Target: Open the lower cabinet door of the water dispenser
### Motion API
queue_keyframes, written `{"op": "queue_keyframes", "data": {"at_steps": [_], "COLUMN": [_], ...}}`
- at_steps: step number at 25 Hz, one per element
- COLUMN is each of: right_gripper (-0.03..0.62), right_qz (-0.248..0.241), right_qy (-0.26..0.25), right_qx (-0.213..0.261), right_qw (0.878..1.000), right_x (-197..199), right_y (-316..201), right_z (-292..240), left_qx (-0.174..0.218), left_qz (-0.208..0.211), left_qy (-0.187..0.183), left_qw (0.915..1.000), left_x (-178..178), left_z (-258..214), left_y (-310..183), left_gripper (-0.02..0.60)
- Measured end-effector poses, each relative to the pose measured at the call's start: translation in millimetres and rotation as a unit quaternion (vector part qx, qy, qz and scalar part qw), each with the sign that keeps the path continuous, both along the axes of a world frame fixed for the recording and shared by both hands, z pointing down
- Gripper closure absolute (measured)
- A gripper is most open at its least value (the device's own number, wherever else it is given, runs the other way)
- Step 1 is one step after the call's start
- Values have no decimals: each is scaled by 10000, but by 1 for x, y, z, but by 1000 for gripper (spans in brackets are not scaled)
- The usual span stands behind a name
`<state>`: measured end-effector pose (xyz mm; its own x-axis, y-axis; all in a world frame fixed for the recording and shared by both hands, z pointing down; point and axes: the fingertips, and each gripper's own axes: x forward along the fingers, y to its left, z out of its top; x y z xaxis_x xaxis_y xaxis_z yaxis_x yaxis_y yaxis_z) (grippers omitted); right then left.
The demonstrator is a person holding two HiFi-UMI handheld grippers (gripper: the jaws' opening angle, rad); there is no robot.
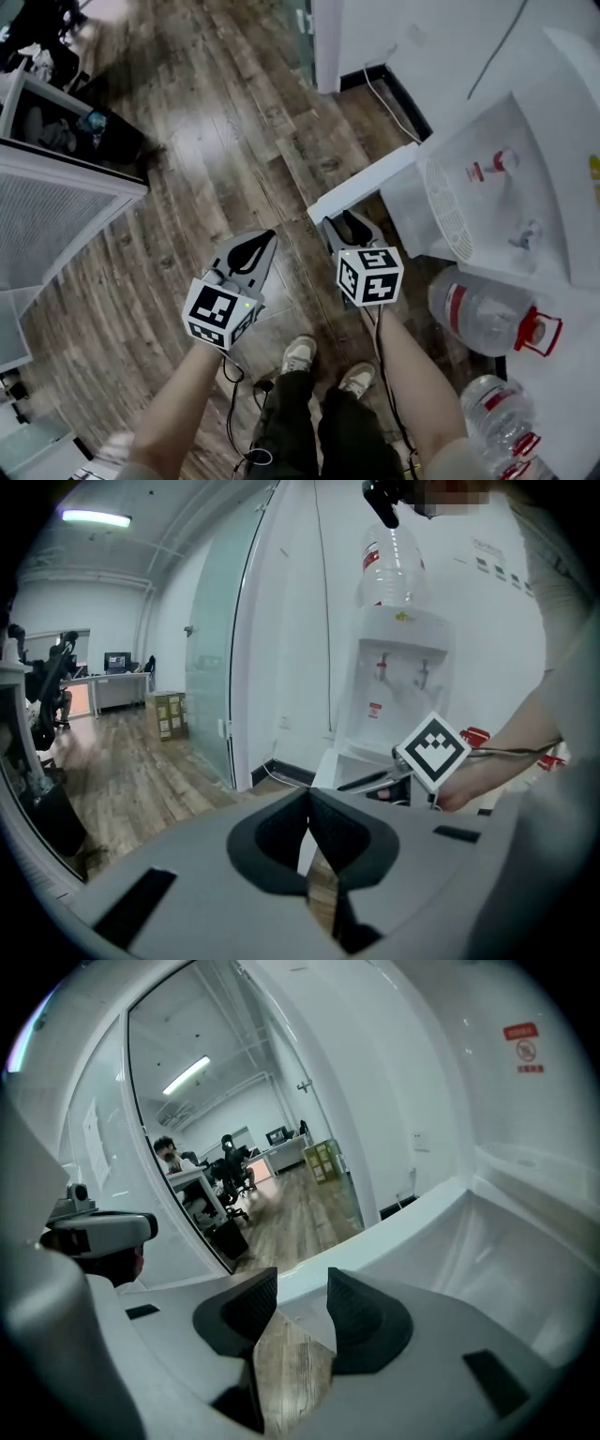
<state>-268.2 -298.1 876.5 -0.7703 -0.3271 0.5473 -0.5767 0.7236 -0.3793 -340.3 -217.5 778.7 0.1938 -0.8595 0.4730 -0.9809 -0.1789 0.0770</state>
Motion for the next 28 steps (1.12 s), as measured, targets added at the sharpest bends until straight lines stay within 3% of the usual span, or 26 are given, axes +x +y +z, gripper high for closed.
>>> {"op": "queue_keyframes", "data": {"at_steps": [4,11,19,28], "right_gripper": [507,579,588,588], "right_qz": [380,940,1493,1709], "right_qy": [45,-43,-33,403], "right_qx": [473,849,884,1475], "right_qw": [9981,9919,9848,9734], "right_x": [39,111,190,265], "right_y": [-14,-29,-15,21], "right_z": [-44,-134,-215,-337], "left_qx": [-3,69,278,445], "left_qz": [97,271,581,1113], "left_qy": [106,39,-24,-148], "left_qw": [9999,9996,9979,9927], "left_x": [15,41,78,126], "left_z": [-22,-80,-156,-265], "left_y": [-4,-12,-27,-34], "left_gripper": [577,577,577,577]}}
